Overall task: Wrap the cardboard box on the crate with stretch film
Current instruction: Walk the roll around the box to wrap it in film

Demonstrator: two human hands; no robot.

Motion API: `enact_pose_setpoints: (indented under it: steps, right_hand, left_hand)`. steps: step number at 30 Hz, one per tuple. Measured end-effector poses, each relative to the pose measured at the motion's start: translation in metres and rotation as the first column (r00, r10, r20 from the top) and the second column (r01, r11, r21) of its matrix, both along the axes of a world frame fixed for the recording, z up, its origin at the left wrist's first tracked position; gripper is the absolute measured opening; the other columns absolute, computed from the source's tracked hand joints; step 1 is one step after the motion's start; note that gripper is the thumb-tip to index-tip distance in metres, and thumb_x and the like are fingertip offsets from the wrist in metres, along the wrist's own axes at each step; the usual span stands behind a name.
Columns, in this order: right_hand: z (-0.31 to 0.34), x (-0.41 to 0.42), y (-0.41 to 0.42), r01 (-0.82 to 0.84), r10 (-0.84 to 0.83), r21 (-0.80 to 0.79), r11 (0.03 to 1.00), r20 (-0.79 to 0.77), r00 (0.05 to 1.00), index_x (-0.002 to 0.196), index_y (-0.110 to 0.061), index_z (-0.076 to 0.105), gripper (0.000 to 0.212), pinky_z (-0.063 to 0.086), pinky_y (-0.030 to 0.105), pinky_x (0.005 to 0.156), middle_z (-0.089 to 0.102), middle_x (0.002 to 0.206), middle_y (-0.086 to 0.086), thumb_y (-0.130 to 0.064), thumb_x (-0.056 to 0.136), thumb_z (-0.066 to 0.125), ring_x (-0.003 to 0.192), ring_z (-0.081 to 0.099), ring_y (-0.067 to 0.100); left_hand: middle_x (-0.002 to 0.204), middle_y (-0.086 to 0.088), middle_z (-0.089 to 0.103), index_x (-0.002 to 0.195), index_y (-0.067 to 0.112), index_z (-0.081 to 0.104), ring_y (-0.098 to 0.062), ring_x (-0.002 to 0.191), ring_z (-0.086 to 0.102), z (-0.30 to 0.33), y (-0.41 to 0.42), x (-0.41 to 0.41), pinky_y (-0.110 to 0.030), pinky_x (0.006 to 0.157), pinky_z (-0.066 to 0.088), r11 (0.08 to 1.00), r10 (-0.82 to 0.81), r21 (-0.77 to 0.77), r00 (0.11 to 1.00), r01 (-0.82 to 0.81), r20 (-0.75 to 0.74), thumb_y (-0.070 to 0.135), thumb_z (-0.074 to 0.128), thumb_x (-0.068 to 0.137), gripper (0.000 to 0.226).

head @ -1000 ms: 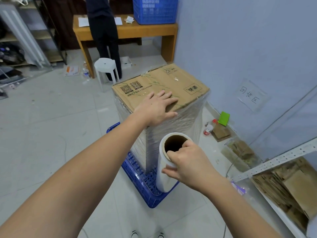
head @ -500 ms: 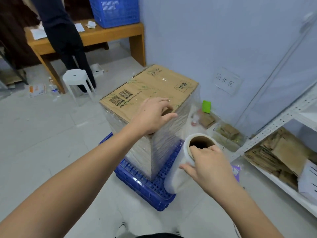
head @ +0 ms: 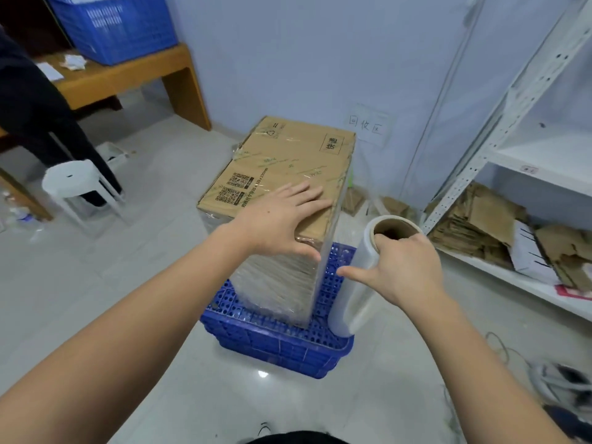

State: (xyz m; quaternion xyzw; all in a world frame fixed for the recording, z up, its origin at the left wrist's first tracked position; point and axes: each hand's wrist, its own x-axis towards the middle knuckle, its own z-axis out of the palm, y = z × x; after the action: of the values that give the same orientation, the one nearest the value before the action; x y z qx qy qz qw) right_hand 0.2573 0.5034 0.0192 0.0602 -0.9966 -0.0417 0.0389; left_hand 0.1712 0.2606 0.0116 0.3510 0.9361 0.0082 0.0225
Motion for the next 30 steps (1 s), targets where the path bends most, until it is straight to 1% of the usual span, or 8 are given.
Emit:
enact_pose_setpoints:
  steps: [3, 7, 10, 14, 20, 25, 27, 30]
  right_hand:
    - [0.002, 0.005, -0.005, 0.005, -0.005, 0.003, 1.000, 0.008, 1.000, 0.070, -0.025, 0.047, 0.079, 0.040, 0.033, 0.083, 0.055, 0.055, -0.009, -0.102, 0.061, 0.030, 0.059, 0.053, 0.014]
    - [-0.004, 0.006, -0.001, -0.044, 0.045, 0.018, 0.999, -0.063, 0.997, 0.059, -0.026, 0.039, 0.069, 0.041, 0.031, 0.077, 0.049, 0.052, -0.011, -0.095, 0.065, 0.041, 0.062, 0.051, 0.016]
    - [-0.013, 0.008, 0.005, -0.173, 0.175, 0.022, 0.985, -0.138, 0.975, 0.053, -0.023, 0.035, 0.065, 0.041, 0.033, 0.072, 0.038, 0.045, -0.012, -0.082, 0.070, 0.057, 0.058, 0.048, 0.020]
    - [-0.016, 0.023, 0.007, -0.313, 0.323, 0.099, 0.945, -0.122, 0.938, 0.051, -0.025, 0.037, 0.056, 0.041, 0.032, 0.063, 0.035, 0.042, -0.010, -0.065, 0.071, 0.072, 0.047, 0.042, 0.019]
    - [-0.009, 0.031, -0.006, -0.535, 0.524, -0.011, 0.845, -0.186, 0.831, 0.055, -0.027, 0.029, 0.052, 0.040, 0.029, 0.067, 0.026, 0.045, -0.011, -0.060, 0.073, 0.066, 0.048, 0.027, 0.015]
    - [-0.008, 0.038, -0.016, -0.684, 0.682, -0.008, 0.729, -0.076, 0.727, 0.056, -0.029, 0.037, 0.048, 0.040, 0.027, 0.070, 0.027, 0.050, -0.012, -0.056, 0.073, 0.073, 0.051, 0.024, 0.014]
    - [-0.010, 0.038, -0.017, -0.675, 0.674, -0.020, 0.737, -0.046, 0.737, 0.058, -0.031, 0.038, 0.046, 0.046, 0.030, 0.070, 0.026, 0.052, -0.013, -0.058, 0.072, 0.073, 0.055, 0.023, 0.014]
    - [-0.002, 0.038, -0.017, -0.638, 0.638, -0.002, 0.770, -0.013, 0.770, 0.057, -0.027, 0.045, 0.046, 0.047, 0.028, 0.066, 0.024, 0.055, -0.013, -0.058, 0.066, 0.078, 0.055, 0.025, 0.014]
  left_hand:
    - [0.173, 0.001, 0.000, 0.164, 0.033, 0.001, -0.022, 0.159, 0.000, -0.005, 0.006, 0.001, -0.047, 0.129, 0.010, 0.998, -0.010, -0.065, 0.998, 0.005, -0.069, 0.098, 0.026, 0.078, 0.110]
    - [0.173, 0.000, -0.003, 0.164, 0.032, -0.002, -0.022, 0.159, -0.003, -0.004, 0.006, 0.004, -0.045, 0.130, 0.006, 0.996, -0.008, -0.085, 0.998, 0.002, -0.067, 0.095, 0.025, 0.083, 0.106]
    - [0.173, -0.001, -0.002, 0.164, 0.030, -0.001, -0.024, 0.159, -0.002, -0.002, 0.007, 0.005, -0.046, 0.130, 0.006, 0.997, -0.018, -0.080, 0.998, 0.014, -0.055, 0.094, 0.025, 0.084, 0.106]
    - [0.173, -0.003, -0.001, 0.164, 0.029, 0.001, -0.025, 0.159, 0.000, -0.001, 0.011, 0.007, -0.045, 0.130, 0.006, 0.997, -0.014, -0.081, 0.998, 0.009, -0.059, 0.093, 0.024, 0.083, 0.106]
    - [0.173, -0.002, 0.002, 0.165, 0.029, 0.006, -0.024, 0.159, 0.002, -0.002, 0.011, 0.008, -0.043, 0.130, 0.005, 0.998, -0.006, -0.060, 0.998, 0.002, -0.063, 0.092, 0.026, 0.083, 0.105]
    - [0.173, -0.001, 0.001, 0.165, 0.030, 0.005, -0.022, 0.159, 0.000, -0.003, 0.006, 0.010, -0.043, 0.129, 0.002, 0.997, -0.009, -0.071, 0.998, 0.004, -0.064, 0.090, 0.023, 0.082, 0.104]
    - [0.173, -0.001, 0.001, 0.165, 0.030, 0.006, -0.022, 0.159, 0.000, -0.003, 0.006, 0.009, -0.044, 0.129, 0.003, 0.998, -0.003, -0.063, 0.998, -0.001, -0.061, 0.092, 0.023, 0.081, 0.106]
    - [0.173, -0.001, 0.003, 0.165, 0.030, 0.007, -0.023, 0.159, 0.001, -0.004, 0.009, 0.007, -0.043, 0.129, 0.003, 0.998, -0.002, -0.063, 0.997, -0.002, -0.074, 0.091, 0.025, 0.082, 0.105]
